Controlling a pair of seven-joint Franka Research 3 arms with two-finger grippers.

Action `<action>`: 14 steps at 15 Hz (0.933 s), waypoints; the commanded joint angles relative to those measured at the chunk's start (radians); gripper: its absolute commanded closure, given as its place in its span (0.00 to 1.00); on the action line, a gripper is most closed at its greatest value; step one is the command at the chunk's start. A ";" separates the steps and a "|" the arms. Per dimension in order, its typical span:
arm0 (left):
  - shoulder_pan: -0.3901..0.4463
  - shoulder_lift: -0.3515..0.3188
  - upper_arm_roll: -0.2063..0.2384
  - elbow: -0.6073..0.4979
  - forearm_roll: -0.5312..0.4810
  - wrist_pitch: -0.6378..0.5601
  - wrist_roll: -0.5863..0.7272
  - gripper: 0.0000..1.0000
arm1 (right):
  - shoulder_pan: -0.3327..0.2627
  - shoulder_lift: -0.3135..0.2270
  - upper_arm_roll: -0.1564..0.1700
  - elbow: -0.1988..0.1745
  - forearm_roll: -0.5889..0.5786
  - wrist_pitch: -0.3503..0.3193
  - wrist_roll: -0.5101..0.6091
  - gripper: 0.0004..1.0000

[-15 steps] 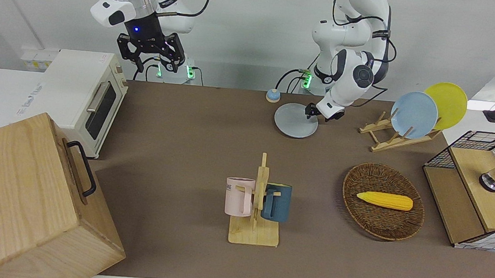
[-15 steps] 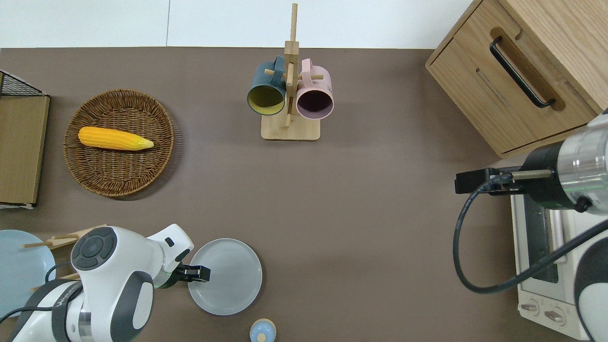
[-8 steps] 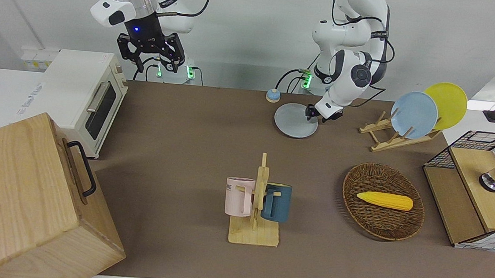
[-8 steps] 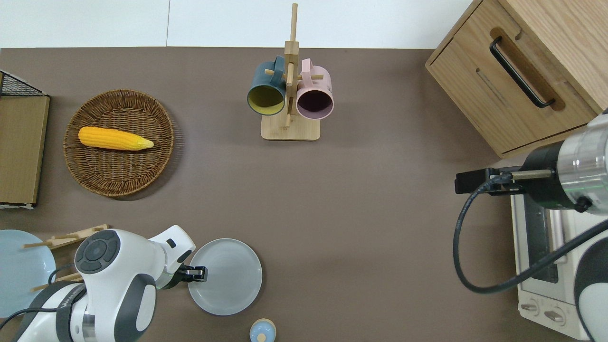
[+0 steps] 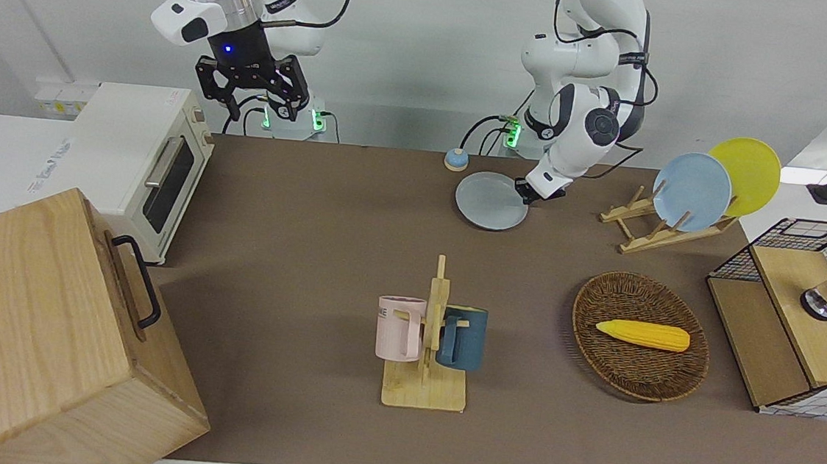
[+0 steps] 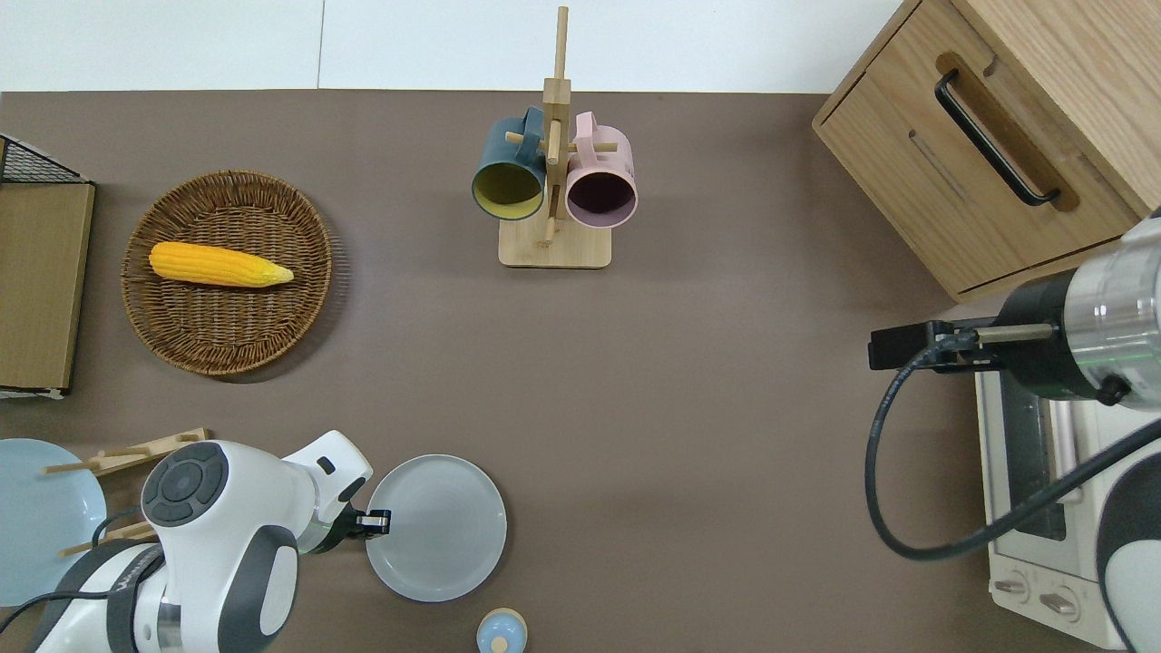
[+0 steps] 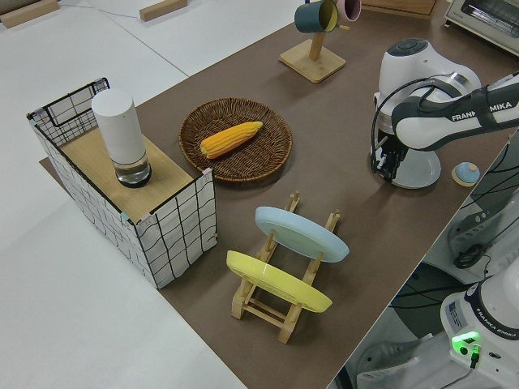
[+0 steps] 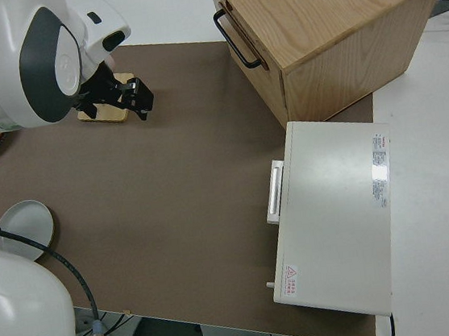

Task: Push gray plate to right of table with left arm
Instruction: 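Lower the left gripper against the gray plate's rim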

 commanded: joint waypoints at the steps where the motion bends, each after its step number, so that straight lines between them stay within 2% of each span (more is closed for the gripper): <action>1: -0.016 -0.016 0.004 -0.028 -0.010 0.037 -0.036 1.00 | -0.006 0.006 0.004 0.014 0.016 -0.007 0.002 0.00; 10: -0.019 -0.009 0.000 -0.028 -0.010 0.057 -0.131 1.00 | -0.006 0.006 0.004 0.014 0.016 -0.007 0.002 0.00; 14: -0.019 -0.003 -0.071 -0.026 -0.013 0.076 -0.207 1.00 | -0.006 0.006 0.004 0.014 0.016 -0.007 0.002 0.00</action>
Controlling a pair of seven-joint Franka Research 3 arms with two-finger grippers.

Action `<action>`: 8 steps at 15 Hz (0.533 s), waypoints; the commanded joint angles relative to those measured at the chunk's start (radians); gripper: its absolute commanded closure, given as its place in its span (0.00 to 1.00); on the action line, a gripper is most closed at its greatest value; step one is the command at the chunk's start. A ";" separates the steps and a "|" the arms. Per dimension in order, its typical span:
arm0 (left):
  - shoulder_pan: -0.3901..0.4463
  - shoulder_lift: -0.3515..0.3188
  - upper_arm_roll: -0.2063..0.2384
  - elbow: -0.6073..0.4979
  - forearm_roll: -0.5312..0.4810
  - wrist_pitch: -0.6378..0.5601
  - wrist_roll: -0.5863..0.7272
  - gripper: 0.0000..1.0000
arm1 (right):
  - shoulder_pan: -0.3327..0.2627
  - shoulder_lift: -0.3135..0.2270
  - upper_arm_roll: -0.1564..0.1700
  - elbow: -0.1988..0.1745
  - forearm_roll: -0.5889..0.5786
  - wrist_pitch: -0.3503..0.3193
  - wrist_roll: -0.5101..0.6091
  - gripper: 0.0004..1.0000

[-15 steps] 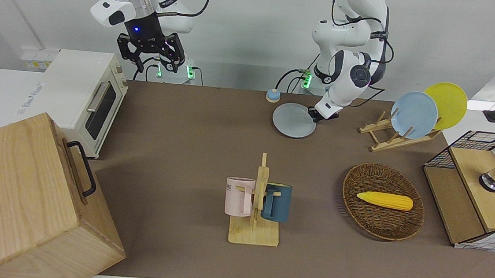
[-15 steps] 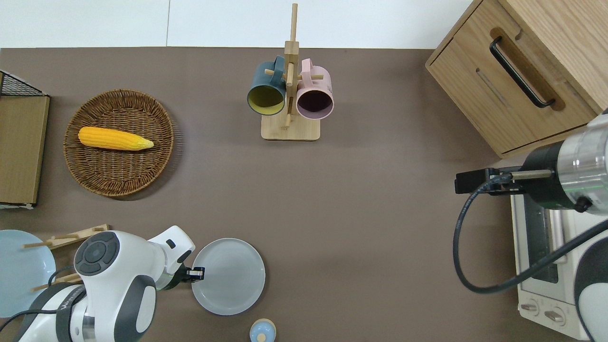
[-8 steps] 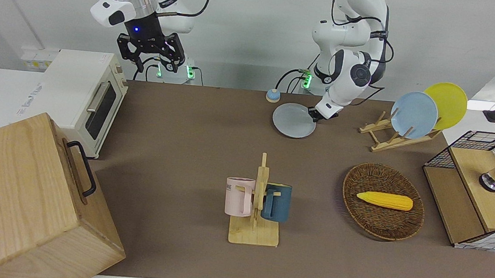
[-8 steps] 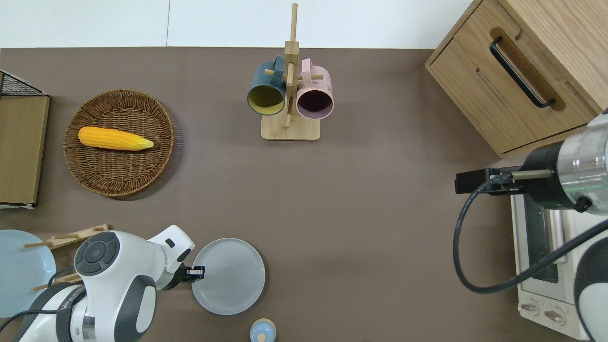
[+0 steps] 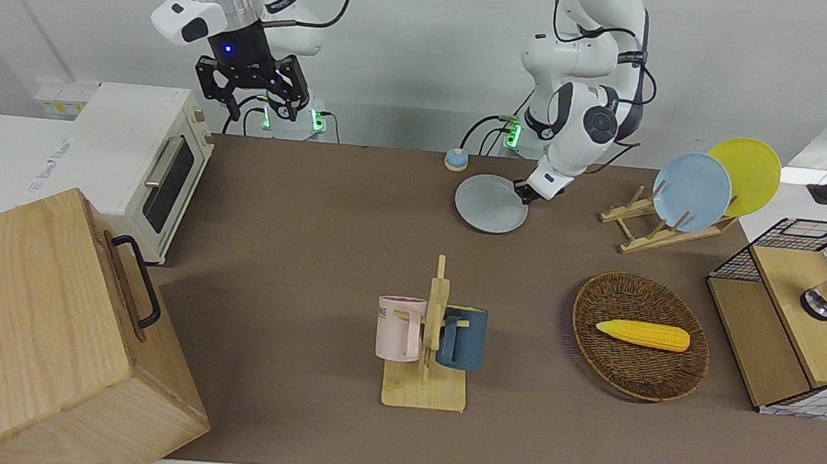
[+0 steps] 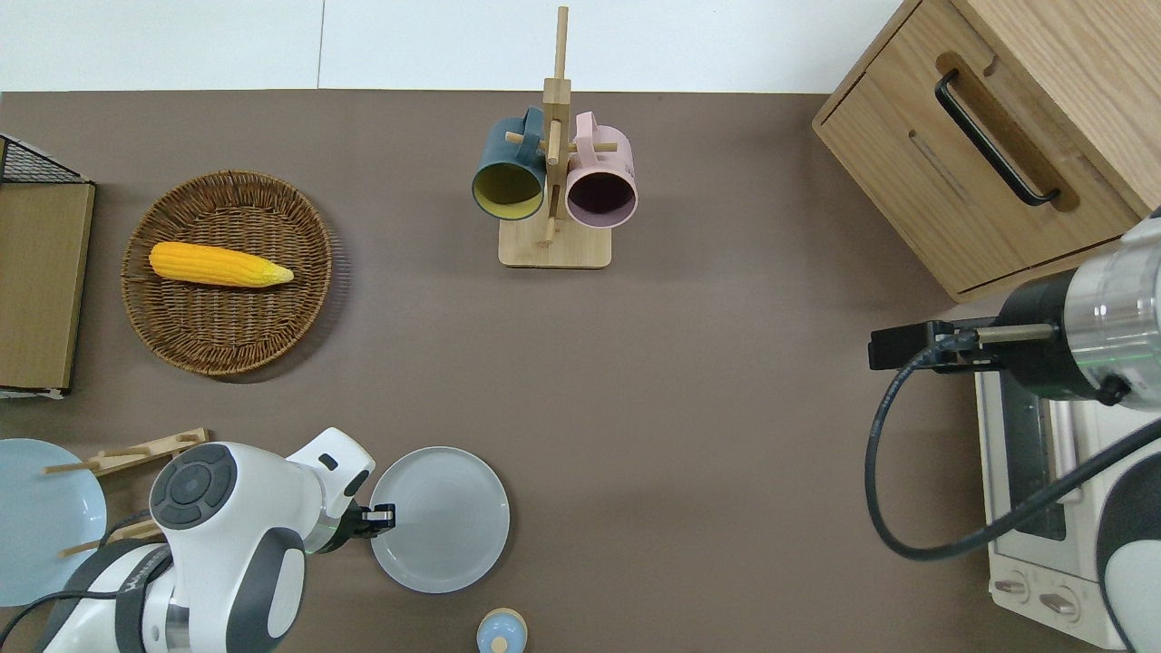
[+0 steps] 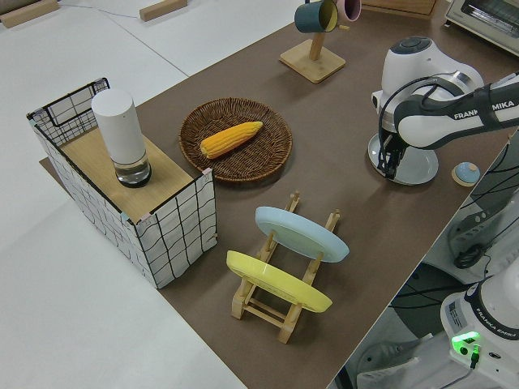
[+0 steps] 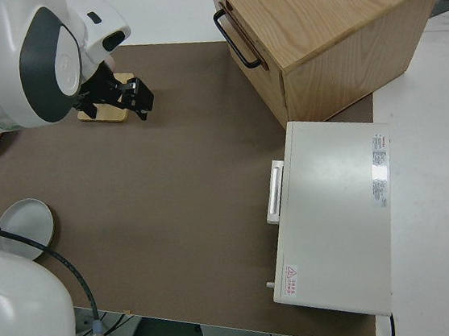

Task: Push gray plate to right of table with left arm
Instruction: 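Lower the left gripper against the gray plate's rim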

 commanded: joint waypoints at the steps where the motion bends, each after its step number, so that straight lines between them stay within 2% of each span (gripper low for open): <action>1: -0.019 -0.003 -0.065 -0.025 -0.014 0.064 -0.101 1.00 | -0.006 0.006 0.004 0.014 0.016 -0.007 0.002 0.00; 4: -0.019 0.001 -0.101 -0.019 -0.061 0.078 -0.121 1.00 | -0.006 0.005 0.004 0.014 0.016 -0.007 0.002 0.00; 8: -0.038 0.036 -0.180 -0.016 -0.083 0.156 -0.207 1.00 | -0.006 0.006 0.004 0.014 0.016 -0.007 0.002 0.00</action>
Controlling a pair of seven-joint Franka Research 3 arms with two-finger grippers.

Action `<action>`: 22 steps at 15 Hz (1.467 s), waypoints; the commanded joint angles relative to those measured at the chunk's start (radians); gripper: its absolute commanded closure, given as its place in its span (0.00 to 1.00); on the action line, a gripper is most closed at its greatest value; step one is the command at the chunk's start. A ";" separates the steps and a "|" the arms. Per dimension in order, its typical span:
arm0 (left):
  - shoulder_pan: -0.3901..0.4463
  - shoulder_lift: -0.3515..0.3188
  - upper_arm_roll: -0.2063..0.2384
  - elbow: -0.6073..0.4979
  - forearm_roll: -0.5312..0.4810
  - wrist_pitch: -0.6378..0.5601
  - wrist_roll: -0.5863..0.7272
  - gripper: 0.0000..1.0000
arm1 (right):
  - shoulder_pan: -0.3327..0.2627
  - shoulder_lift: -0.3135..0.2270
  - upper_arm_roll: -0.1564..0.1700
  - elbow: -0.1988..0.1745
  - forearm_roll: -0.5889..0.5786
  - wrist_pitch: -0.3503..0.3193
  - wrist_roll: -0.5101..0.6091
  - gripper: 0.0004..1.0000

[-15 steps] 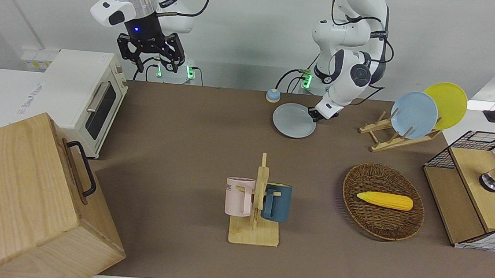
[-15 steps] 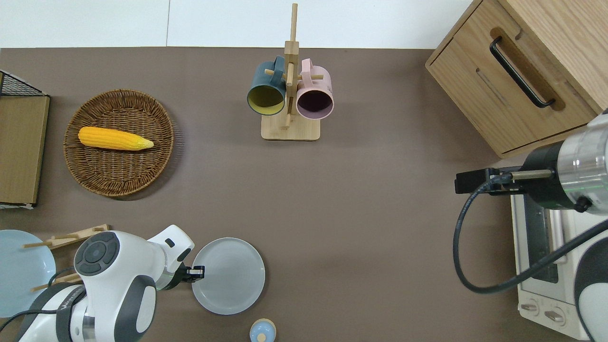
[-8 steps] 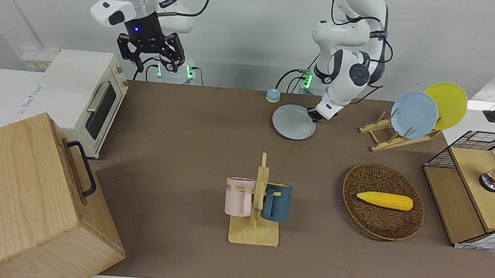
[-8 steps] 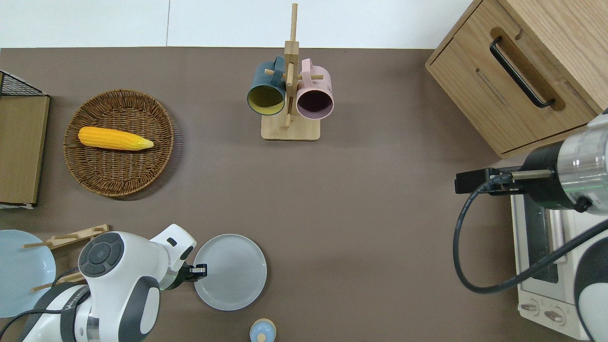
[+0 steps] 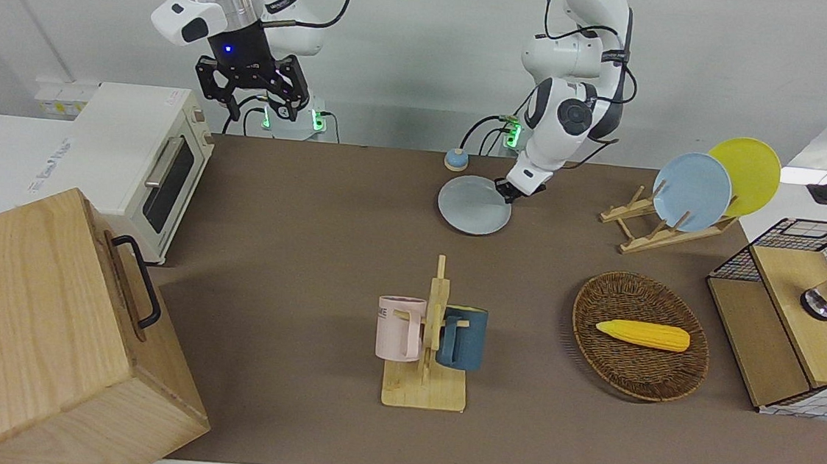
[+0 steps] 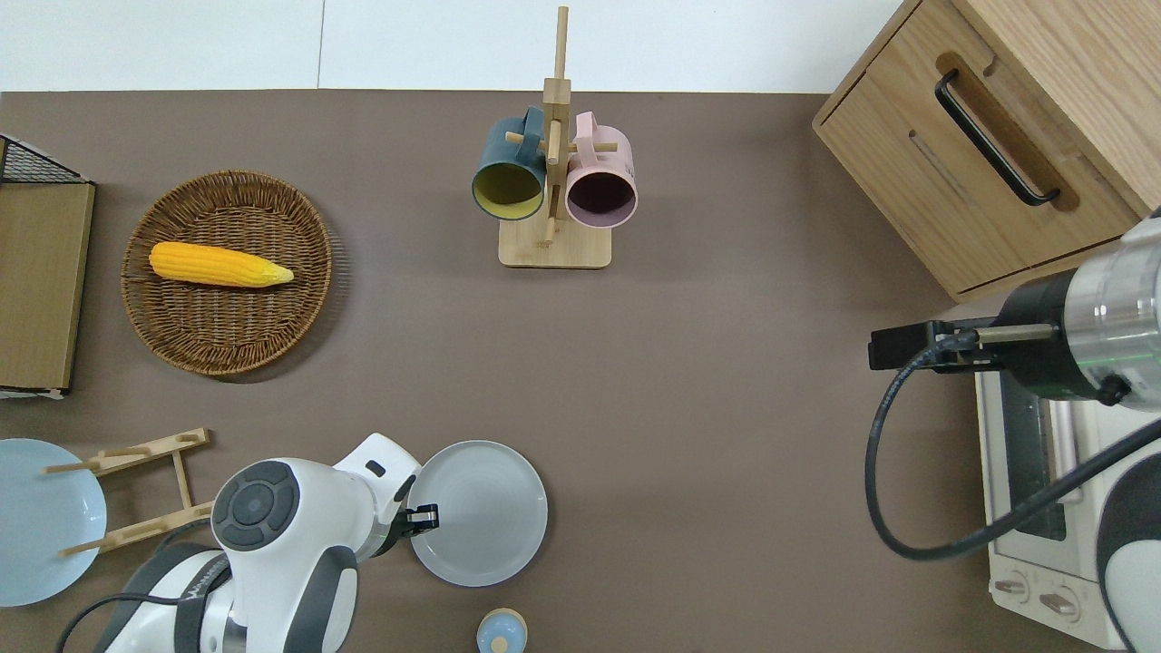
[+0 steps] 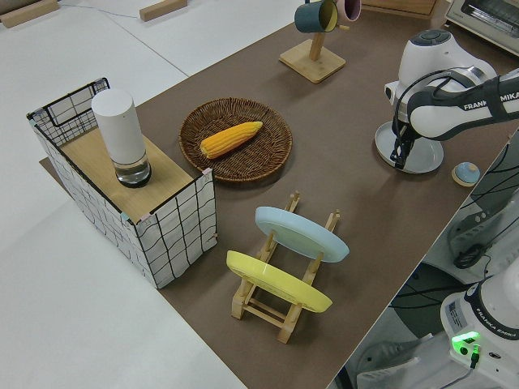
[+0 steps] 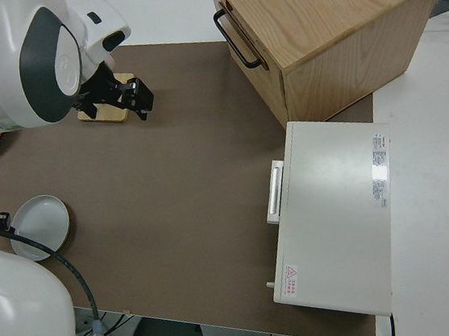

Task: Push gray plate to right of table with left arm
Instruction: 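Push the gray plate with the left gripper toward the toaster oven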

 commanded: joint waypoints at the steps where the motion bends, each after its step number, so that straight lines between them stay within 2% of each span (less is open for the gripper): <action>1: -0.049 0.042 -0.054 -0.015 -0.025 0.104 -0.110 1.00 | -0.006 0.006 0.004 0.014 0.016 -0.007 0.002 0.00; 5: -0.101 0.085 -0.058 0.017 -0.029 0.127 -0.130 1.00 | -0.006 0.006 0.004 0.014 0.016 -0.007 0.002 0.00; 9: -0.188 0.149 -0.058 0.037 -0.048 0.223 -0.191 1.00 | -0.006 0.006 0.004 0.014 0.014 -0.007 0.002 0.00; 12: -0.234 0.172 -0.049 0.069 -0.048 0.236 -0.222 1.00 | -0.006 0.006 0.004 0.014 0.016 -0.007 0.002 0.00; 17: -0.320 0.260 -0.032 0.146 -0.051 0.292 -0.275 1.00 | -0.006 0.006 0.004 0.014 0.016 -0.005 0.002 0.00; 19: -0.389 0.281 0.021 0.181 -0.068 0.302 -0.280 1.00 | -0.006 0.005 0.004 0.014 0.016 -0.007 0.002 0.00; 22: -0.437 0.313 0.049 0.220 -0.071 0.303 -0.285 1.00 | -0.006 0.005 0.004 0.014 0.016 -0.007 0.002 0.00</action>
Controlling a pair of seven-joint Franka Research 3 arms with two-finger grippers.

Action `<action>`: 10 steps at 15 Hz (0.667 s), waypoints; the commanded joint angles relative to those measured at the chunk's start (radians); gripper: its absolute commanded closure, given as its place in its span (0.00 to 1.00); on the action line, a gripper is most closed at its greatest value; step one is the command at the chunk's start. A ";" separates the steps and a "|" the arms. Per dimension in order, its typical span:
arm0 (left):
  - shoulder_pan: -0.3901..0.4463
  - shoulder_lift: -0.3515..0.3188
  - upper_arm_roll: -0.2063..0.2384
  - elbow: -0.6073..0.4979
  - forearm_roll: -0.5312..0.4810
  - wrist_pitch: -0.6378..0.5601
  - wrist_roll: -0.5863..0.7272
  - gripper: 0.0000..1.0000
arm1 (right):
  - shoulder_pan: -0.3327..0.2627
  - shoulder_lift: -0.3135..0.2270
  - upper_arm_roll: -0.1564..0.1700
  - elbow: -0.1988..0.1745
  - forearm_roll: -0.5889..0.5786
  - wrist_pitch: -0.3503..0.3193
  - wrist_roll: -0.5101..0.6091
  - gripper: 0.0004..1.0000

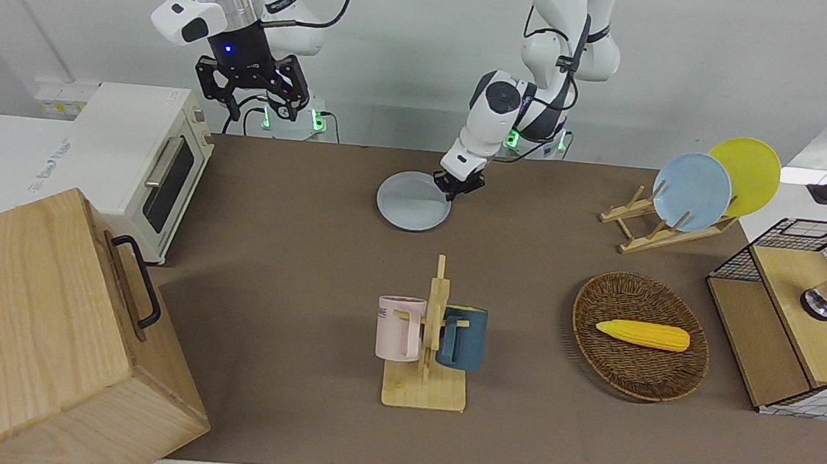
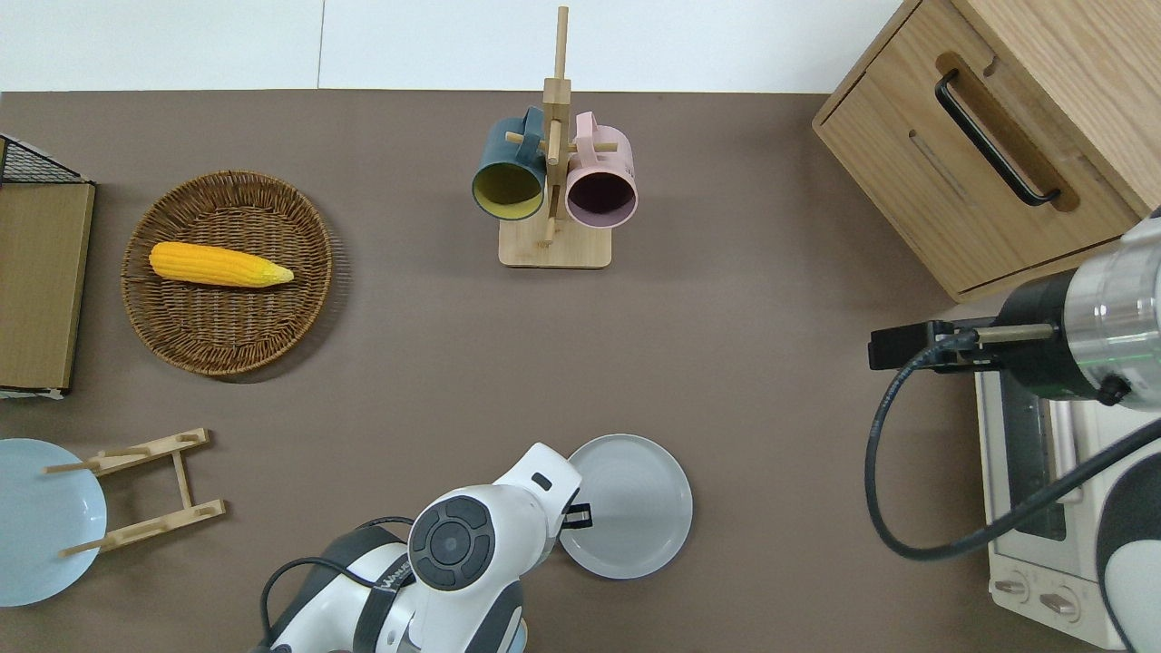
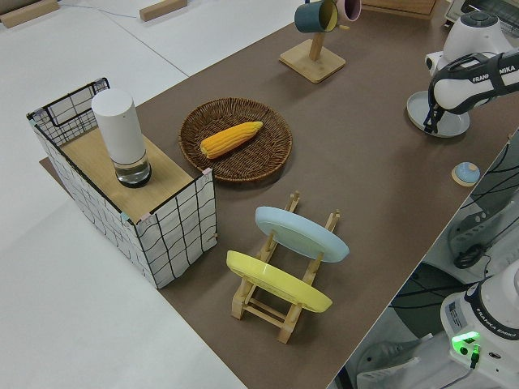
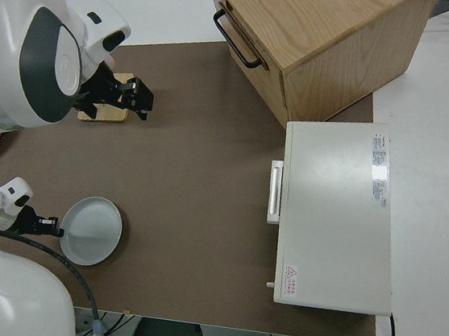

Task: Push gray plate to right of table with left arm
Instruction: 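Push the gray plate with the left gripper toward the toaster oven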

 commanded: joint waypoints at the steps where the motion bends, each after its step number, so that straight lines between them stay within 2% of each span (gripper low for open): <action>1: -0.082 0.113 0.043 0.059 -0.021 0.057 -0.017 1.00 | -0.006 0.006 0.004 0.014 0.016 -0.007 0.002 0.00; 10: -0.187 0.235 0.072 0.154 -0.022 0.140 -0.105 1.00 | -0.006 0.006 0.004 0.014 0.016 -0.007 0.002 0.00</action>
